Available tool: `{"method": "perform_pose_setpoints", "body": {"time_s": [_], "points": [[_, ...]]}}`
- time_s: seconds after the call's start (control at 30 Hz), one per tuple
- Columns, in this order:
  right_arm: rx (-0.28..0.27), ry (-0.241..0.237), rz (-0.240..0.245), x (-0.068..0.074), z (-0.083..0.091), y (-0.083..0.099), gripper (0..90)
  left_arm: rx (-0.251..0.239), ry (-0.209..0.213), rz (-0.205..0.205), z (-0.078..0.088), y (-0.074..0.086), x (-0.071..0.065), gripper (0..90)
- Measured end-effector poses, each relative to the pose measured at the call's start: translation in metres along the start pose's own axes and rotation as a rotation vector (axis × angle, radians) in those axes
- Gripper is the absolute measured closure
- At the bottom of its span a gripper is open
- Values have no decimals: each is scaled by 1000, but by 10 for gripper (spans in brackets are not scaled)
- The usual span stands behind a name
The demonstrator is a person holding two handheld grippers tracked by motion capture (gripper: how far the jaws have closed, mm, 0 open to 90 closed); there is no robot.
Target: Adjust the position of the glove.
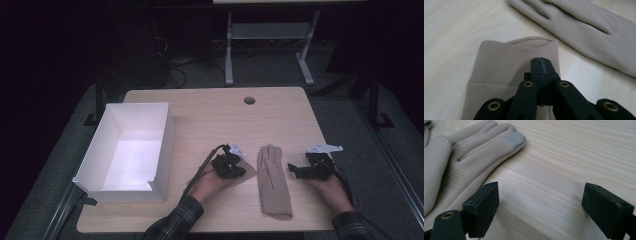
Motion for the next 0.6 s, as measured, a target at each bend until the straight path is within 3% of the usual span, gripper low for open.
{"method": "perform_pose_setpoints", "body": {"time_s": [0.3,0.6], "points": [[-2,0,4,0,0,0,140,0,75,-25,8,15,-36,898],[-2,-1,6,1,0,0,140,14,115,-53,22,36,-62,898]]}}
Point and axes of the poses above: each handheld gripper's, and its own axes: z roughly backward along the jaws, y roughly out of its underside, x roughly to its left, the point moved 10 cm from there along -z, roughly forward along the jaws, and after that the axes turned 3 degrees about -y, right-handed, at the moved point
